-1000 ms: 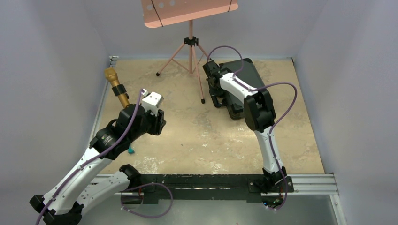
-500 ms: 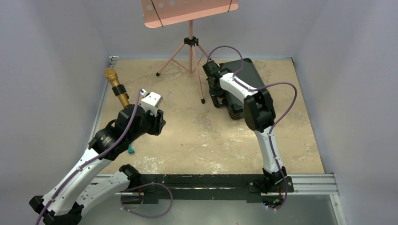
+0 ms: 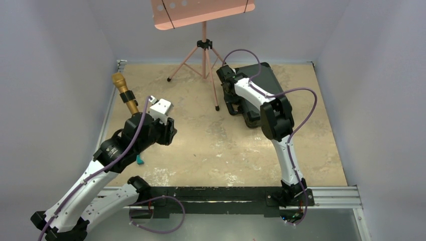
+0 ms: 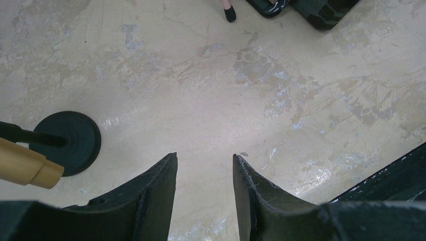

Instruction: Pack up texas hold em set

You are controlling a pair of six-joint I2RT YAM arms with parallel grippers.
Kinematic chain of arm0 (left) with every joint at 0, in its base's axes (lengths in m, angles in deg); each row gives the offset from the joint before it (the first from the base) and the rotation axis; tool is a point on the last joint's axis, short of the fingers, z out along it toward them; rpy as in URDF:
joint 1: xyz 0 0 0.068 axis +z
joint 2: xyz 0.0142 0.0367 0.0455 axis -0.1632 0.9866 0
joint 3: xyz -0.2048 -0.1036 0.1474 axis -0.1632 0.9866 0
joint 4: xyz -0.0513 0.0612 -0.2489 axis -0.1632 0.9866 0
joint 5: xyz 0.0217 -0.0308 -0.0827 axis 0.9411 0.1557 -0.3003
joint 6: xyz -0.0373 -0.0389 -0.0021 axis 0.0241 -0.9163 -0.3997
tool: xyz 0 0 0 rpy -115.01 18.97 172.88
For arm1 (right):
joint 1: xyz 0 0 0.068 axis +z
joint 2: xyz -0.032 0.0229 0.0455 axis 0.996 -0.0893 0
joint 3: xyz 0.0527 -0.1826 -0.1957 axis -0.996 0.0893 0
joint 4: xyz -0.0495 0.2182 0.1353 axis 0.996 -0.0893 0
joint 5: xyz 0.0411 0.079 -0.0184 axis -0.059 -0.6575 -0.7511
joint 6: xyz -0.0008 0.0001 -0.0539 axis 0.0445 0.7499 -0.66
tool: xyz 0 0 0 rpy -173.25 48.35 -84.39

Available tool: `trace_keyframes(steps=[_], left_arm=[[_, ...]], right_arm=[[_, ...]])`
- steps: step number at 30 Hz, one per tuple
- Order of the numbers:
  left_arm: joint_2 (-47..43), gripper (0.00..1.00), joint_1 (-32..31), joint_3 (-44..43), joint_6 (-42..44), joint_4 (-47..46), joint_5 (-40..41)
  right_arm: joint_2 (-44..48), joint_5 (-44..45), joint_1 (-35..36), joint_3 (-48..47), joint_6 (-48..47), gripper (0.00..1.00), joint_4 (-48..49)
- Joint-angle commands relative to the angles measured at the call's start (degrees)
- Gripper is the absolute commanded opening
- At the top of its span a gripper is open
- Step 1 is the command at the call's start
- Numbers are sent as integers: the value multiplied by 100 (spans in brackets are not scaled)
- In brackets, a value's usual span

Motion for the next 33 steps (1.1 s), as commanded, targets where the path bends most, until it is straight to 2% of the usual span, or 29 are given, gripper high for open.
trace_keyframes(steps=[1,33], left_arm=[[-88,49,26,57,-40,-187,-12],[-388,49,31,59,-40,-227,-55]], right_arm=[[-438,866,-315,169,-32,0,-739],[-832,1091,-346,-398,640,0,-1370]])
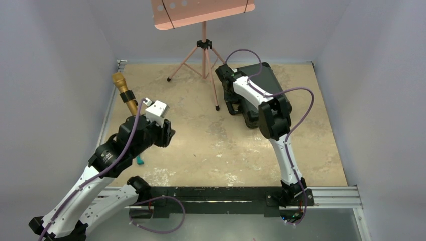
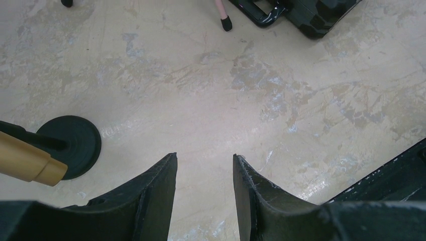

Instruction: Pack up texas hold em set

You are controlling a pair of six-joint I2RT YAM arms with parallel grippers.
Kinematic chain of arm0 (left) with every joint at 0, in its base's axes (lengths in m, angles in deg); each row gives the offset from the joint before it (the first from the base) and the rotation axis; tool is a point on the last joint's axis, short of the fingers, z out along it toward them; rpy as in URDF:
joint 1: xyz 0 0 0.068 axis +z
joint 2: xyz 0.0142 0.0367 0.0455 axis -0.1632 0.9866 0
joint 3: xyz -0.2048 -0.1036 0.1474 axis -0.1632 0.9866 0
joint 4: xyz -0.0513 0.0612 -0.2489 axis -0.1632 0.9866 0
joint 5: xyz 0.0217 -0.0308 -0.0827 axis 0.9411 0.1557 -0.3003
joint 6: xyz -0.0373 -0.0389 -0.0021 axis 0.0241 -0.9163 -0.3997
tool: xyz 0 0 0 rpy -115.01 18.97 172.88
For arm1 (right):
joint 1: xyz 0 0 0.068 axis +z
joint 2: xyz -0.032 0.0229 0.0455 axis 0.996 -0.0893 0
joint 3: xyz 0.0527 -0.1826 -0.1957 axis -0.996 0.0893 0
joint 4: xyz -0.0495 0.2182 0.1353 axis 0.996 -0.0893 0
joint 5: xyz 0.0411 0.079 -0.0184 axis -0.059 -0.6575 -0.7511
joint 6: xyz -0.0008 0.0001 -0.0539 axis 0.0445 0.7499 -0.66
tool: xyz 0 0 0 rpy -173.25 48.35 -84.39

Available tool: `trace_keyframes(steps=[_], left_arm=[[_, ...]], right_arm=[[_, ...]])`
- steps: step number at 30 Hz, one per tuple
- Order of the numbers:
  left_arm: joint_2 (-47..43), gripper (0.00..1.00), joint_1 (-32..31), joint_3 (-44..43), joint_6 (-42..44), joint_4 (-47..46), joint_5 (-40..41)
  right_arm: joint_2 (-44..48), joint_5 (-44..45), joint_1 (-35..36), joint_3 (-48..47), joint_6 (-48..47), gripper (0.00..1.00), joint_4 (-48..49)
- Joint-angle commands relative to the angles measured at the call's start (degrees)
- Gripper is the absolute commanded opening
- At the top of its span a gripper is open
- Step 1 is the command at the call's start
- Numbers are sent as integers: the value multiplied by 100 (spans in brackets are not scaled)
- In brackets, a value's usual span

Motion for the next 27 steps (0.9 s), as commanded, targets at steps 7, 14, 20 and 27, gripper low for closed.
trace_keyframes(steps=[7,14,20,27], left_arm=[[-160,49,27,-2,-54,-226,-90],[-263,49,33,14,-73,-255,-171],[-368,49,34,30,-82,-283,-186],[-459,49,34,60,-73,-311,-146]], right_arm=[[-576,1032,-338,65,100,0,-1024],[-802,1138,-274,-210,293,0,-1496],[-980,1433,-257,-474,423,0,-2045],[-1083,1374,-267,-669,323,0,-2136]])
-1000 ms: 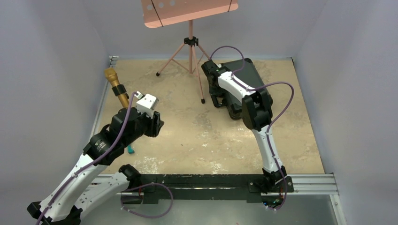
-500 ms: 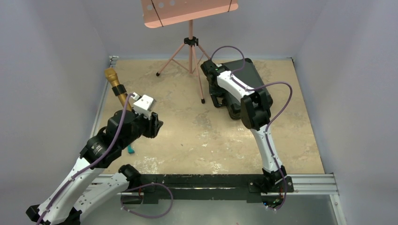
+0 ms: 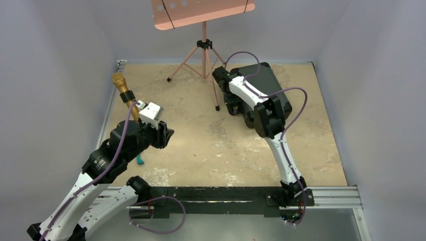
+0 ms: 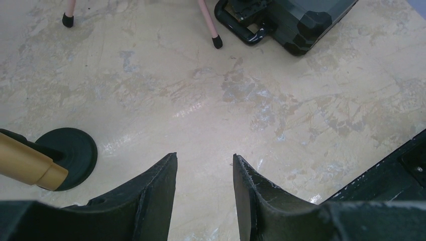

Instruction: Pack up texas hold em set

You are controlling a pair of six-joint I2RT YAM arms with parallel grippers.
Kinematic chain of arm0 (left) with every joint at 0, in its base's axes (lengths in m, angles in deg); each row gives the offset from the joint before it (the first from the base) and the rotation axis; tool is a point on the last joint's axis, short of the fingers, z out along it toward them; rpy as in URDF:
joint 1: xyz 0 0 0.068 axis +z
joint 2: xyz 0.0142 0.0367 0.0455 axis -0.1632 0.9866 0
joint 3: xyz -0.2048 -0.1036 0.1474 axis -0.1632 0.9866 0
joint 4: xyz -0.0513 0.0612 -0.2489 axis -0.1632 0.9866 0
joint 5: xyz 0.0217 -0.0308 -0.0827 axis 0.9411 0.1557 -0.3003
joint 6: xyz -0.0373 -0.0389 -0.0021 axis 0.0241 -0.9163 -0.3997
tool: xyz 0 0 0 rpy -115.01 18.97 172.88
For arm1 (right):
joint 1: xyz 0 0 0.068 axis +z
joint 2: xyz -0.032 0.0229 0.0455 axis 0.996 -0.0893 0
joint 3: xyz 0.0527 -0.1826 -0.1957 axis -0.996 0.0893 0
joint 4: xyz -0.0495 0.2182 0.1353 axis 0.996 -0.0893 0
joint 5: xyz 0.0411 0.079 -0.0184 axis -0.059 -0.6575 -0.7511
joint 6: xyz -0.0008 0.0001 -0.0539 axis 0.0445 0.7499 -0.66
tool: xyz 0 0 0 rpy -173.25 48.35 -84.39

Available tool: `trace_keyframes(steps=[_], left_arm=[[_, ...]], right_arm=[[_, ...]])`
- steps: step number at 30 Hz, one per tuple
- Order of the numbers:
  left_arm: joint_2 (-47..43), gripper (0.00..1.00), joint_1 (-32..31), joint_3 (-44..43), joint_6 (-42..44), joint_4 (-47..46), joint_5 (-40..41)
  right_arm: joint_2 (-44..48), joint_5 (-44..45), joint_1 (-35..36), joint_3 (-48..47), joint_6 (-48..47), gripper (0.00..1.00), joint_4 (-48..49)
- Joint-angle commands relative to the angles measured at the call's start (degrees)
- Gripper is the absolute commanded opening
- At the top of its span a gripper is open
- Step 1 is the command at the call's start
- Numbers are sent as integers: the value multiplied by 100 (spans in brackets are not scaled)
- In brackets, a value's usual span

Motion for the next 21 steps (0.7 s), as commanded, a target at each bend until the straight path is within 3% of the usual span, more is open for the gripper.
trace_keyframes(steps=[1,7,12,17,21], left_arm=[[-62,49,34,39,-33,-199,-11],[-47,49,32,52,-25,-195,3],[19,51,32,80,-16,-192,51],[122,59,37,97,-7,-203,76],[250,72,40,87,-38,-185,173]], right_arm=[[-432,714,-355,229,-249,0,-1004],[-130,4,-346,526,-546,0,-241],[310,-568,-337,653,-787,7,298],[944,-1125,-329,840,-1091,24,755],[1470,-1461,-311,936,-1339,36,923]])
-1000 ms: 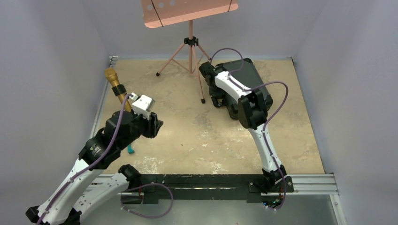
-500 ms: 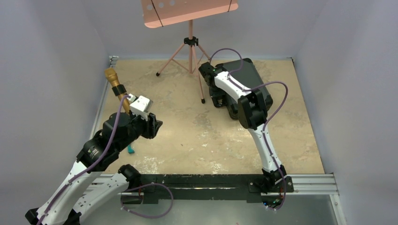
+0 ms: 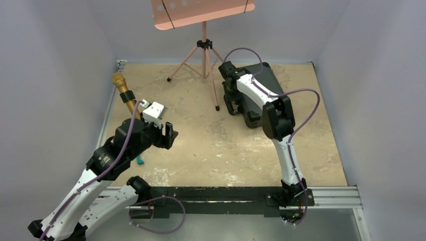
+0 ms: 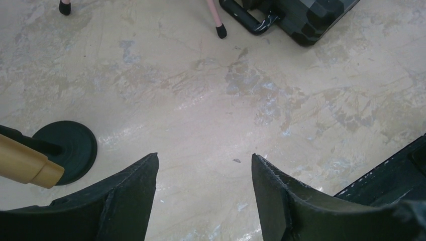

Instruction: Pack up texas hold em set

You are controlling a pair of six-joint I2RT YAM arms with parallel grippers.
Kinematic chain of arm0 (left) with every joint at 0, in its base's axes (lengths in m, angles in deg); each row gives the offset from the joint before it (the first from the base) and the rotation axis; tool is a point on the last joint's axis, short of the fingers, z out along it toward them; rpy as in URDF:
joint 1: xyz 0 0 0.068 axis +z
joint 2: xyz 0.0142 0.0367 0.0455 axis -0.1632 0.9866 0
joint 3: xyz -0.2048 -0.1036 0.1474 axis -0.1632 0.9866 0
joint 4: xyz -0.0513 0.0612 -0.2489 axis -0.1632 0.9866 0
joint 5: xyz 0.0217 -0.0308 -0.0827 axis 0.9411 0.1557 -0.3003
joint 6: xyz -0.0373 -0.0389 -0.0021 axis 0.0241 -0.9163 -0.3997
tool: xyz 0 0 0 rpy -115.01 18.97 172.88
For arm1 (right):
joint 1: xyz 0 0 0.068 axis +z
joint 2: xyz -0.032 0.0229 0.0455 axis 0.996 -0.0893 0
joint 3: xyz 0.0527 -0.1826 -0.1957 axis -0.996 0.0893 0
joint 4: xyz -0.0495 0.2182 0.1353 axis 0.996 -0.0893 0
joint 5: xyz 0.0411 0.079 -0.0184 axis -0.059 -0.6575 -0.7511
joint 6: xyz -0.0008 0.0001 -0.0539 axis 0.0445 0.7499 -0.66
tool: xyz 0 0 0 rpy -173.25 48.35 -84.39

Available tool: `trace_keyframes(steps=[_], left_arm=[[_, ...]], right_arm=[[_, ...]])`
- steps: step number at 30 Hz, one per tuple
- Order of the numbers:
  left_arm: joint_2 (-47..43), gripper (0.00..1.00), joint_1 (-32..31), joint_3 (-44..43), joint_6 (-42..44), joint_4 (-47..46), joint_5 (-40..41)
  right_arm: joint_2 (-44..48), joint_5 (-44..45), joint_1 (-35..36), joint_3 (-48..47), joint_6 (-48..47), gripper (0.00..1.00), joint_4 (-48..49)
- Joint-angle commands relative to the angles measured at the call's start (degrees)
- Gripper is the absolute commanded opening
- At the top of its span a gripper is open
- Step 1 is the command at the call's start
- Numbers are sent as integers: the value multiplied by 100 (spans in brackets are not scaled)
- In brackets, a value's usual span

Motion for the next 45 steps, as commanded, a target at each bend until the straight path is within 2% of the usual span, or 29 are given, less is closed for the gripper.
trace_keyframes(steps=[1,6,8,12,14,19,23,27,33,37,45], left_arm=[[140,76,45,31,-33,-195,171],[291,95,159,39,-130,-225,214],[361,99,320,35,-196,-251,167],[480,100,835,21,-393,-342,-26],[505,100,1115,13,-496,-411,-43],[393,100,1464,-6,-516,-465,569],[-162,100,1464,135,-317,-691,1034],[-804,100,1464,439,-129,-1009,1066],[-1194,100,1464,551,-104,-1053,1187],[-1271,100,1464,562,-104,-1063,1156],[-1380,100,1464,587,-77,-1068,1183]], right_arm=[[832,-439,-147,172,-298,39,192],[1503,-728,-151,536,-484,52,336],[1836,-790,-181,850,-508,56,516],[2658,-1457,-554,1744,-339,60,1150],[3313,-1900,-870,2479,-209,61,1591],[4734,-2343,-1561,3823,-54,62,2394],[5888,-2144,-1932,4833,20,62,3018],[6893,-1682,-1966,5786,-226,62,3754],[8269,-1699,-1966,7160,-495,61,5066],[8999,-1783,-1966,7659,-730,61,5534],[9265,-1950,-1966,7719,-860,61,5512]])
